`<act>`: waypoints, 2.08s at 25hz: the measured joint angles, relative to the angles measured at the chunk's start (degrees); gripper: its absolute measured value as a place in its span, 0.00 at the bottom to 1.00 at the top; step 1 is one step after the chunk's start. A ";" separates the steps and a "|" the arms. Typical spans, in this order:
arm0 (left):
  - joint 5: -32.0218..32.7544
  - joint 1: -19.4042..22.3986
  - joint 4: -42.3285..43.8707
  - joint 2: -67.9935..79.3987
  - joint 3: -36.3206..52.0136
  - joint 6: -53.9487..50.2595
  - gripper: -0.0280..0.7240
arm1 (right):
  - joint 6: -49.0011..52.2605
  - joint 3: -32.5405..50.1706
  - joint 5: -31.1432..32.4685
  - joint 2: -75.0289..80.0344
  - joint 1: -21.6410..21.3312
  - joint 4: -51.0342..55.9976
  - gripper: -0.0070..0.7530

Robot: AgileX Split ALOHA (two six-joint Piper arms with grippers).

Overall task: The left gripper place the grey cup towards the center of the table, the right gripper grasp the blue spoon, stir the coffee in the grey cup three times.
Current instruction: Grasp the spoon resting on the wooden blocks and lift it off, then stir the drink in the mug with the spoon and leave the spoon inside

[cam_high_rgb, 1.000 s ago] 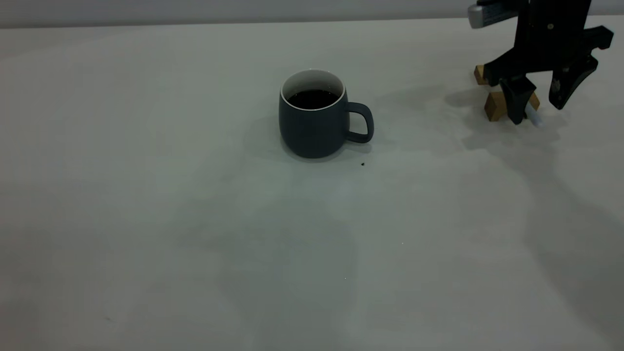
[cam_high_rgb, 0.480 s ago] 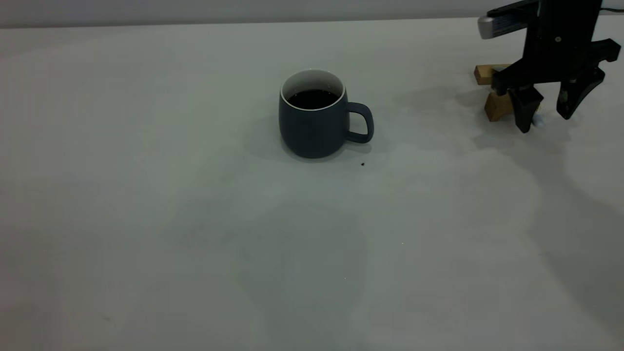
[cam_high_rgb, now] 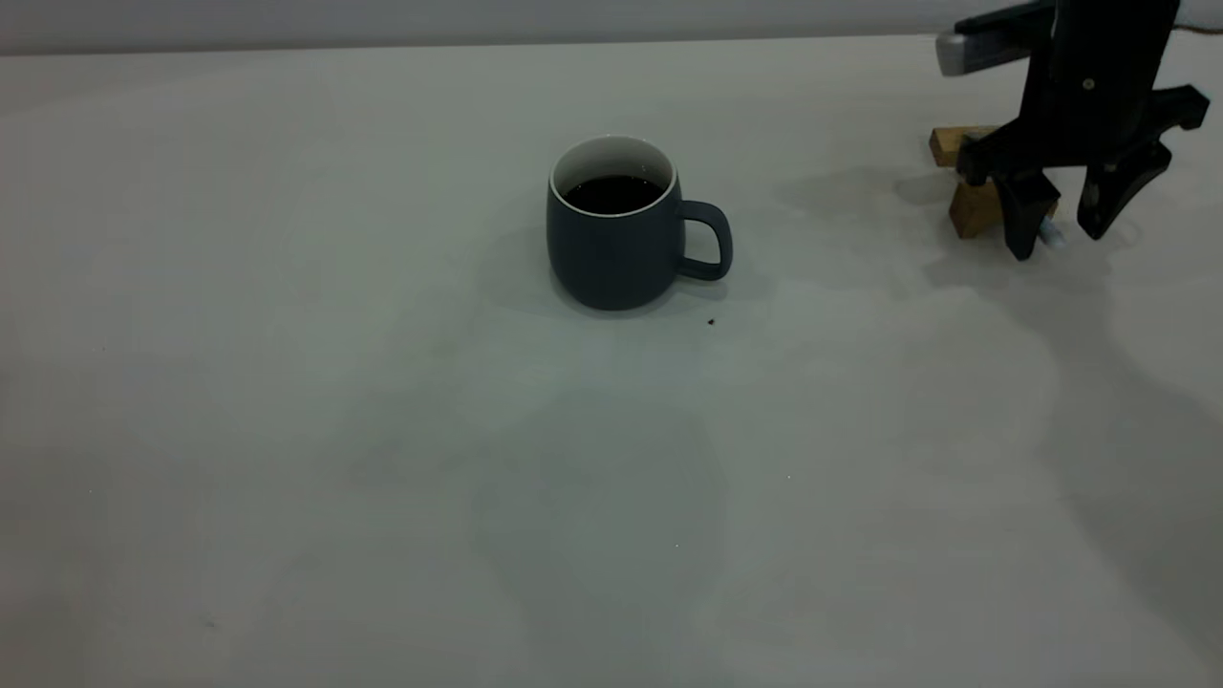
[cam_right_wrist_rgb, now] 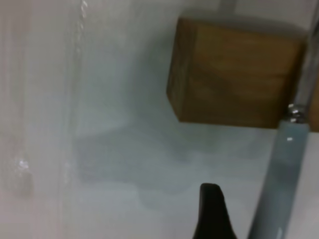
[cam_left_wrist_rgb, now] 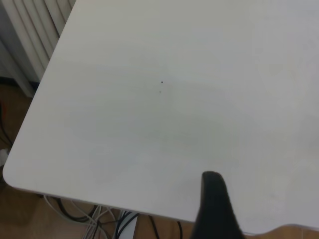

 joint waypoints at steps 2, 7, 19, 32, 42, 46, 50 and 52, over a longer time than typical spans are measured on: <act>0.00 0.00 0.00 0.00 0.00 0.00 0.82 | 0.12 0.00 -0.07 0.17 0.00 0.07 0.73; 0.00 0.00 0.00 0.00 0.00 0.00 0.82 | 0.11 0.00 -0.79 0.17 0.00 0.13 0.57; 0.00 0.00 0.00 0.00 0.00 0.00 0.82 | 1.38 0.00 1.77 -2.27 0.00 -0.90 0.19; 0.00 0.00 0.00 0.00 0.00 0.00 0.82 | 2.08 0.00 15.86 -15.73 2.51 16.88 0.19; 0.00 0.00 0.00 0.00 0.00 0.00 0.81 | -0.68 0.00 20.63 -15.73 3.98 50.54 0.19; 0.00 0.00 0.00 0.00 0.00 0.00 0.81 | -0.37 0.00 22.57 -15.18 4.45 62.12 0.19; 0.00 0.00 0.00 0.00 0.00 0.00 0.81 | 5.44 0.00 25.37 -14.22 5.04 64.05 0.19; 0.00 0.00 0.00 0.00 0.00 0.00 0.81 | 8.79 0.00 25.52 -14.03 5.22 64.29 0.19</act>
